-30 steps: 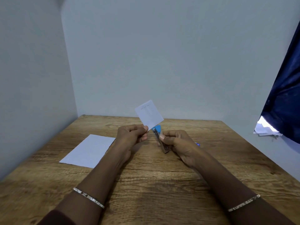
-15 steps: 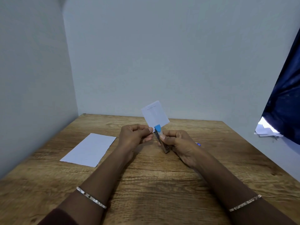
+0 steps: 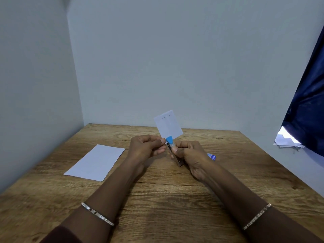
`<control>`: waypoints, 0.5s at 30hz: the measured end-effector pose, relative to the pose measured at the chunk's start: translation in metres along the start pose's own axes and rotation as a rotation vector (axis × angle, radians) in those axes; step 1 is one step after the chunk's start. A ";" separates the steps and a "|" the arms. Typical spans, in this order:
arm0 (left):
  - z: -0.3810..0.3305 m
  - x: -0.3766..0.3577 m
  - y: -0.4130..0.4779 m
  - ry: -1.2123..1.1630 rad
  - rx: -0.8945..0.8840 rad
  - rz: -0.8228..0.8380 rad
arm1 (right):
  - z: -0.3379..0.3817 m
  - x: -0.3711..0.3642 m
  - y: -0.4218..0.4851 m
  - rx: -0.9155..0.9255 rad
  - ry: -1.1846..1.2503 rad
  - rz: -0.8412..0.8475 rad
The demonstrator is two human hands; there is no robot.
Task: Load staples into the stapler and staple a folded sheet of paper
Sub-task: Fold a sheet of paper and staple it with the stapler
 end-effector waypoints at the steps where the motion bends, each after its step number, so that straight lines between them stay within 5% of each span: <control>1: 0.000 0.000 -0.001 -0.005 0.004 0.001 | 0.000 0.000 0.000 0.002 -0.002 -0.012; 15: -0.005 0.004 0.002 -0.047 -0.027 -0.069 | 0.005 -0.007 -0.001 -0.059 0.262 0.161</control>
Point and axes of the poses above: each hand's wrist, its own y-axis towards the middle knuckle, its own x-axis out of the back of the hand, z = x × y, the point moved 9 cm from there along y, towards the middle knuckle, and after that the axes turned 13 degrees about -x, right-handed, at the moved point
